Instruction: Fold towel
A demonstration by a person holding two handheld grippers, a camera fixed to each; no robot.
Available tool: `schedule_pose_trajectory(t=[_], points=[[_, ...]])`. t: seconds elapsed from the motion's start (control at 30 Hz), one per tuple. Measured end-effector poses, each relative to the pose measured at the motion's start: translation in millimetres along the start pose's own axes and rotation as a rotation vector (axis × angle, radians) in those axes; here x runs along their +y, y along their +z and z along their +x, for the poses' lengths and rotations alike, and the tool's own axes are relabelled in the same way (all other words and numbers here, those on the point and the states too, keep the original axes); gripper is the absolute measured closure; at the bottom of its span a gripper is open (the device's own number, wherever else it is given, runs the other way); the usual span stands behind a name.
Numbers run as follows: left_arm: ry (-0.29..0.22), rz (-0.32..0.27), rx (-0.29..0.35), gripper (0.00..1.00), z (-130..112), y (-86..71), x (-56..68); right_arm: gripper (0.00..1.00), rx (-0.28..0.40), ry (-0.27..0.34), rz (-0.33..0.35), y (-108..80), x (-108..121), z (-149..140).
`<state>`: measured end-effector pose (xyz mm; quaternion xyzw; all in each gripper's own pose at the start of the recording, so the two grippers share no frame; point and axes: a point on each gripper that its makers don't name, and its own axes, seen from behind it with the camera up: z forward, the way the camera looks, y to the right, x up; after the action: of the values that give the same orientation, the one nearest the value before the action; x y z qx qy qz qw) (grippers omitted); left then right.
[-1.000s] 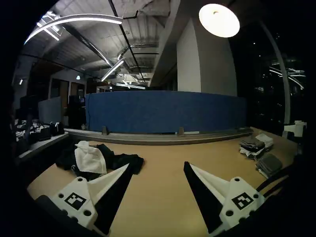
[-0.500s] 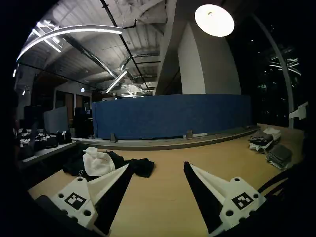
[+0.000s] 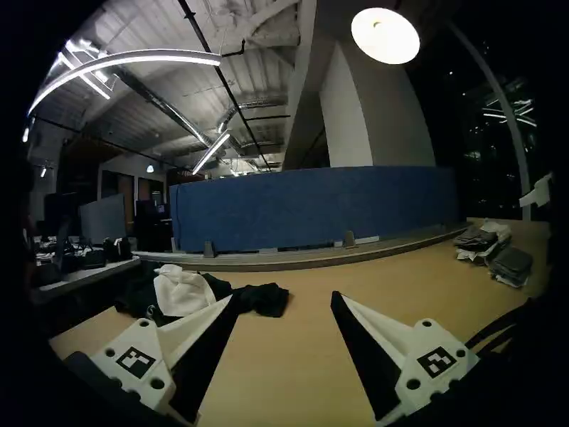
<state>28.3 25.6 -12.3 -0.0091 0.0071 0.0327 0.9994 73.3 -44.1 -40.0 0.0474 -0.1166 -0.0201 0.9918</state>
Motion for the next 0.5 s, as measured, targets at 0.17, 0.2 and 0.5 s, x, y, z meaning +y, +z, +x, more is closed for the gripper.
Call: schedule_pose_trajectory(t=[0.17,0.2,0.5], points=[[-0.038,-0.002,0.014,0.06,-6.3,5.2,-7.2,0.00,-0.009,-0.016,-0.013,2.7,-1.9,-3.3],[-0.046,-0.002,0.015,0.06,-7.7,6.0,-8.8,0.00,-0.011,-0.019,-0.015,3.2,-2.2,-3.8],[-0.069,0.011,0.005,0.06,-20.1,10.9,-21.9,0.00,-0.020,-0.027,-0.011,11.3,-12.2,-4.1]])
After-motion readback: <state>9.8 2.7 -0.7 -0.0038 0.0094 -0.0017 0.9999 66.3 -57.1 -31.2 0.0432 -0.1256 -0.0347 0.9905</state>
